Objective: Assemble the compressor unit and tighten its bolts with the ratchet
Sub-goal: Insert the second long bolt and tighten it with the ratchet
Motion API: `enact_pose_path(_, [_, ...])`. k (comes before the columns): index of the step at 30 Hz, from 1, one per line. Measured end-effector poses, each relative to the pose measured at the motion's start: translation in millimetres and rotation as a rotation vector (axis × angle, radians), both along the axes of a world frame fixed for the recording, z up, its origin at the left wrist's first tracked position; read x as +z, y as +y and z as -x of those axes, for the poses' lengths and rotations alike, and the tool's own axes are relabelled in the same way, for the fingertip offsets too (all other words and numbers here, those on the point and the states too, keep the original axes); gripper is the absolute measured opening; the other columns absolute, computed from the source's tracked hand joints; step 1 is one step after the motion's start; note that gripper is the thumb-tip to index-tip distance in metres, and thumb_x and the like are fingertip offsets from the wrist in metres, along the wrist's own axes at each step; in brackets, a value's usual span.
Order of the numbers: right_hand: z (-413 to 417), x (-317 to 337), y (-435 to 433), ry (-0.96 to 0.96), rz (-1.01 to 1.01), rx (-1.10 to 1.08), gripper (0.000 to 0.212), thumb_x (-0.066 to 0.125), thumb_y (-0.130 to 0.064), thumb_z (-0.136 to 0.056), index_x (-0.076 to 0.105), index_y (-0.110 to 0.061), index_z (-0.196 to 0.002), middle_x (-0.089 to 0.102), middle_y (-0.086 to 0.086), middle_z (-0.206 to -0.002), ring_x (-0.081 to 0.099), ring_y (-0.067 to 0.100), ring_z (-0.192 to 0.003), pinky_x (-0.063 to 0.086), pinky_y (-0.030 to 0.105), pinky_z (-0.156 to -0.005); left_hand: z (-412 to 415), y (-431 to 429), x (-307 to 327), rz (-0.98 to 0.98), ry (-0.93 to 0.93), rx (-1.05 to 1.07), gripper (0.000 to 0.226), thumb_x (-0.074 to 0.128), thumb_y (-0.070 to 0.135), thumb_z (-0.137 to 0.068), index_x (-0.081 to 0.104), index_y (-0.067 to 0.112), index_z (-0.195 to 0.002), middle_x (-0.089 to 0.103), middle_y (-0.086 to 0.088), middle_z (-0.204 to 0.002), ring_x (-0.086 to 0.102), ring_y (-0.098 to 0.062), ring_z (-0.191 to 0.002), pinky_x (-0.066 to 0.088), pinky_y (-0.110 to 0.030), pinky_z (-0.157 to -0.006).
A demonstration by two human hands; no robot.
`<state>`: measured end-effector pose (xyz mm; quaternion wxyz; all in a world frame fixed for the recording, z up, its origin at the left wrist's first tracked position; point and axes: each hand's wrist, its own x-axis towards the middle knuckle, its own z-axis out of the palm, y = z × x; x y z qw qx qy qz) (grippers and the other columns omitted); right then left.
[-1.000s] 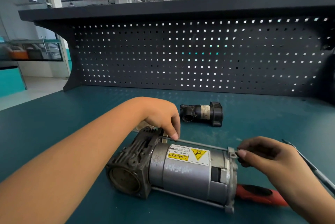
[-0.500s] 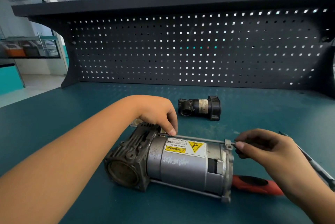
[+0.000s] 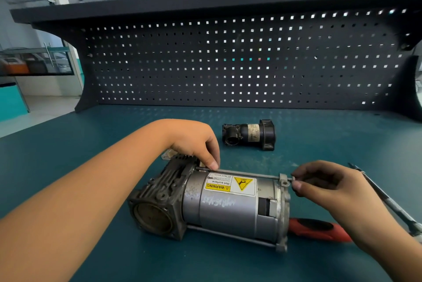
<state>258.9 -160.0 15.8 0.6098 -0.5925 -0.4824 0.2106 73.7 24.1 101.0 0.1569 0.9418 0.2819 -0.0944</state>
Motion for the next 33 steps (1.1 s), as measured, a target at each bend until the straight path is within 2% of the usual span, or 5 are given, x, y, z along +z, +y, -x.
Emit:
enact_pose_path(13, [-3,-9,5,-0.036,-0.035,-0.017,0.014,0.072,0.003,-0.074,0.07,-0.01,-0.072,0.07,0.007,-0.066,0.063,0.011,-0.054,0.051,0.014,-0.058,3,0,1,0.04,-0.012,0.001,0.01,0.07,0.032,-0.081,0.068,0.038,-0.074,0.065,0.028,-0.069,0.057,0.013,-0.067,0.042,-0.015,-0.072])
enact_pose_path(19, [-4,-17,11,-0.241,-0.008,-0.053,0.024,0.062,-0.014,-0.087,0.062,-0.015,-0.063,0.062,-0.006,-0.054,0.051,0.001,-0.047,0.04,0.008,-0.051,4,0,0,0.06,-0.028,-0.015,0.008,0.07,0.035,-0.081,0.067,0.037,-0.074,0.065,0.026,-0.069,0.057,0.012,-0.067,0.041,-0.015,-0.071])
enact_pose_path(23, [-5,-21,10,-0.375,0.017,-0.06,0.036,0.051,-0.027,-0.093,0.049,-0.011,-0.061,0.055,-0.008,-0.055,0.049,0.003,-0.053,0.038,0.016,-0.053,3,0,-1,0.062,-0.05,-0.002,0.008,0.071,0.033,-0.081,0.068,0.036,-0.073,0.065,0.026,-0.066,0.057,0.012,-0.063,0.043,-0.016,-0.071])
enact_pose_path(28, [-7,-20,9,-0.408,0.104,0.051,0.038,0.048,-0.036,-0.092,0.043,-0.01,-0.065,0.042,-0.007,-0.055,0.04,0.007,-0.055,0.038,0.033,-0.06,4,-2,-2,0.039,-0.049,0.018,0.012,0.07,0.038,-0.08,0.068,0.033,-0.07,0.064,0.024,-0.065,0.055,0.009,-0.061,0.044,-0.018,-0.072])
enact_pose_path(33, [-5,-14,6,-0.42,0.149,0.083,0.051,0.034,-0.061,-0.079,0.035,-0.015,-0.055,0.033,-0.004,-0.051,0.029,0.009,-0.05,0.027,0.024,-0.05,3,-3,-3,-0.018,-0.024,0.056,0.026,0.064,0.048,-0.083,0.066,0.037,-0.059,0.06,0.023,-0.06,0.052,0.007,-0.056,0.039,-0.019,-0.066])
